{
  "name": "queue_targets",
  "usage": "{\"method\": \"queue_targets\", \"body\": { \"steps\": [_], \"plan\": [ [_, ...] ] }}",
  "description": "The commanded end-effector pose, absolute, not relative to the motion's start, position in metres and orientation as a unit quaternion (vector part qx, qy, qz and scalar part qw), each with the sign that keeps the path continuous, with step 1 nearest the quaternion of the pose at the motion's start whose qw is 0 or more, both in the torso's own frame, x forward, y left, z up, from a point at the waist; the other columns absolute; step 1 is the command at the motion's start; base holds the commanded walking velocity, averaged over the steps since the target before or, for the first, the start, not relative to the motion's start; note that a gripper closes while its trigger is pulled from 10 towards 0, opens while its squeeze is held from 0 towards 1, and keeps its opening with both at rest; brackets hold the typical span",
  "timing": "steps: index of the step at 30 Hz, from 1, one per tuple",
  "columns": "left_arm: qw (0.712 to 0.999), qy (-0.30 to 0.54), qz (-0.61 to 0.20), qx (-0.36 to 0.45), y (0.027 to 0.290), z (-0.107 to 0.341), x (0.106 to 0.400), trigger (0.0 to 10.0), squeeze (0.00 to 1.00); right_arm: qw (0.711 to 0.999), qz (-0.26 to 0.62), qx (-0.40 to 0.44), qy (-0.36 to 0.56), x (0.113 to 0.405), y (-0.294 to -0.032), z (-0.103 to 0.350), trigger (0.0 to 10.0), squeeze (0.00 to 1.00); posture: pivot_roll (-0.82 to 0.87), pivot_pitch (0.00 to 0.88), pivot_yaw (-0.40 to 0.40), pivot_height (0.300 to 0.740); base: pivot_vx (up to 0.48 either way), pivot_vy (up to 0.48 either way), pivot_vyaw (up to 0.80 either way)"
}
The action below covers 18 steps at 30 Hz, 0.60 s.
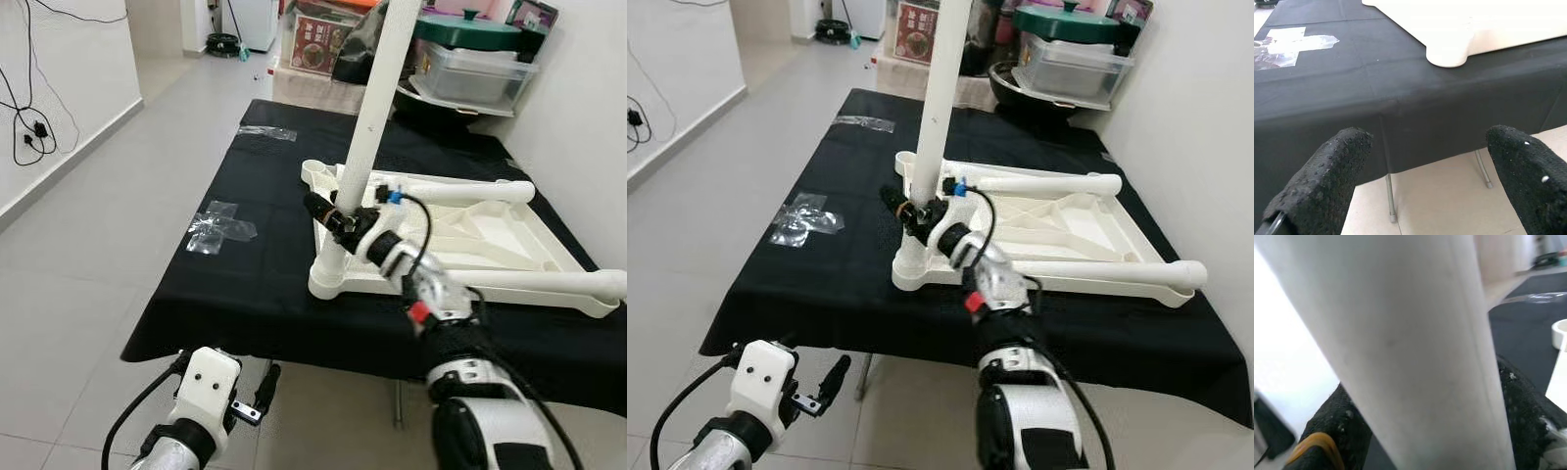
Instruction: Building children table
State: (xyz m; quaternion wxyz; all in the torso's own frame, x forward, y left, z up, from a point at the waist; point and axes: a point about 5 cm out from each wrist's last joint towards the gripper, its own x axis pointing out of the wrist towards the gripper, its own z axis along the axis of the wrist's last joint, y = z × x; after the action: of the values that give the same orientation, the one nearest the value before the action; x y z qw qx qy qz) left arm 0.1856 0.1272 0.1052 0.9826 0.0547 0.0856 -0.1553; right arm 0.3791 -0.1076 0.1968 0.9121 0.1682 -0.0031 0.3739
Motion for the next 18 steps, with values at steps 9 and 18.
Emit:
{"method": "queue_targets", "body": {
  "steps": [9, 18],
  "plan": [
    [0.981, 0.096, -0.160, 0.051, 0.124, 0.099, 0.183, 10.0, 0.00, 0.796, 0.601, 0.073, 0.009, 0.364, -0.085, 0.212, 10.0, 0.00, 0.13, 0.015, -0.166, 0.740, 0.000, 0.000, 0.00],
    [0.982, 0.093, -0.156, 0.055, 0.124, 0.100, 0.182, 10.0, 0.00, 0.753, 0.656, 0.048, 0.010, 0.363, -0.066, 0.216, 0.0, 0.00, 0.15, 0.022, -0.172, 0.740, 0.000, 0.000, 0.00]
  ]
}}
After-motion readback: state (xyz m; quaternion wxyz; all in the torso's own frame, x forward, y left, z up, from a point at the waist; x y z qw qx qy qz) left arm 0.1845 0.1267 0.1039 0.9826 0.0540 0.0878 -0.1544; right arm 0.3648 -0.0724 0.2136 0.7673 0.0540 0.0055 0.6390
